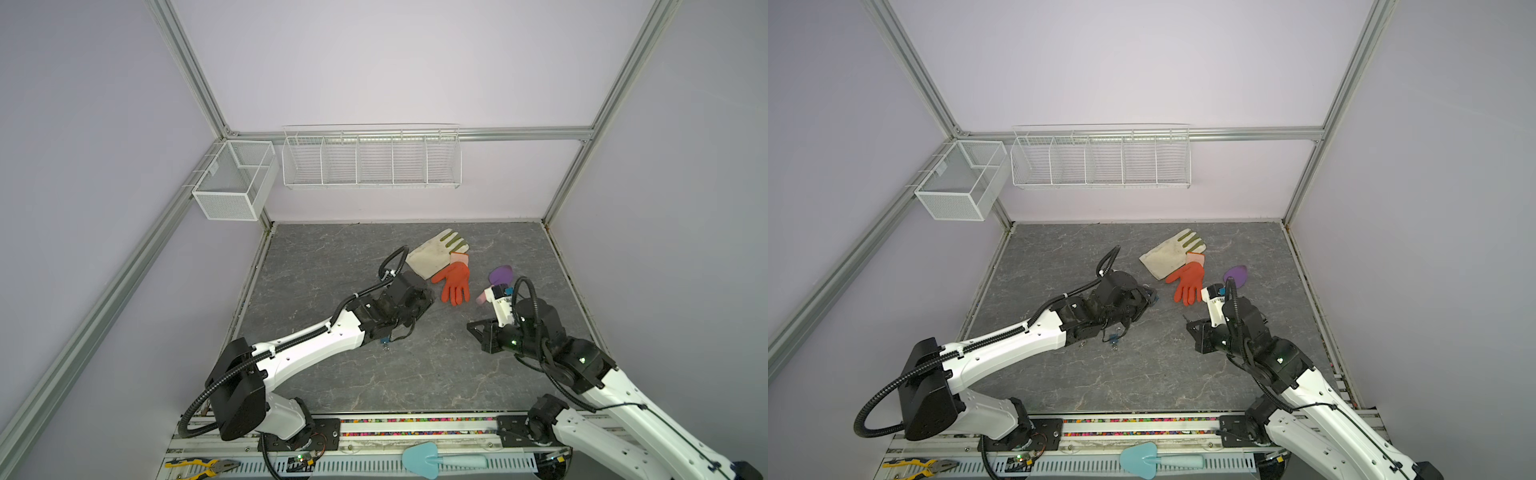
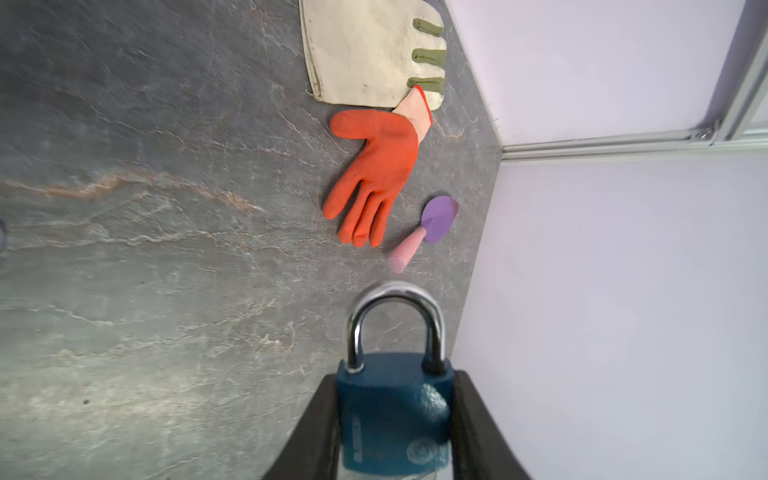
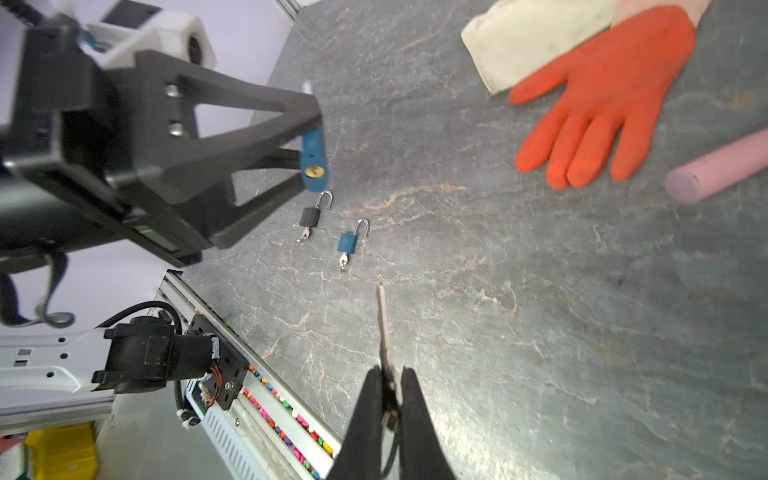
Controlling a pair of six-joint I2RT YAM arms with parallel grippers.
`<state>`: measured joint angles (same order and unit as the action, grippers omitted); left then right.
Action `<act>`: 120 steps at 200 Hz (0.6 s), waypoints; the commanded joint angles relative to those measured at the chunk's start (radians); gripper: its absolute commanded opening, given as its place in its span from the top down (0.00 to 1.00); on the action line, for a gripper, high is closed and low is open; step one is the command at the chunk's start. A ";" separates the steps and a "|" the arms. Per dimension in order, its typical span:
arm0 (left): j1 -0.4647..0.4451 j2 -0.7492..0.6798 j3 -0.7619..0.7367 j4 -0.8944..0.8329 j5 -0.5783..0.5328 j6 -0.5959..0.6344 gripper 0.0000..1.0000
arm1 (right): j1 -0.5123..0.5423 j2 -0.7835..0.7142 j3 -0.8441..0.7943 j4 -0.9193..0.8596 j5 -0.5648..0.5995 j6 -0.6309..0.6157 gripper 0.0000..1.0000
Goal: Unlock with the key
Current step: 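Raise the blue padlock with the left gripper while the right brings the key toward it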
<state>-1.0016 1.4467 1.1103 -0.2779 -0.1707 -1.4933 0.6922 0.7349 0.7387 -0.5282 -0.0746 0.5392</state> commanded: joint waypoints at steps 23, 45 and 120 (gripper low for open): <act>0.003 -0.047 -0.049 0.182 0.011 -0.233 1.00 | 0.194 0.138 0.087 0.126 0.300 -0.013 0.93; 0.003 -0.054 -0.046 0.180 0.009 -0.244 1.00 | 0.233 0.186 0.096 0.156 0.371 -0.003 0.93; 0.001 -0.074 -0.037 0.158 -0.010 -0.214 1.00 | 0.227 0.290 0.173 0.173 0.364 -0.008 0.93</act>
<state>-1.0016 1.3983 1.0626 -0.1535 -0.1596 -1.6981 0.9195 1.0054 0.8593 -0.3912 0.2790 0.5449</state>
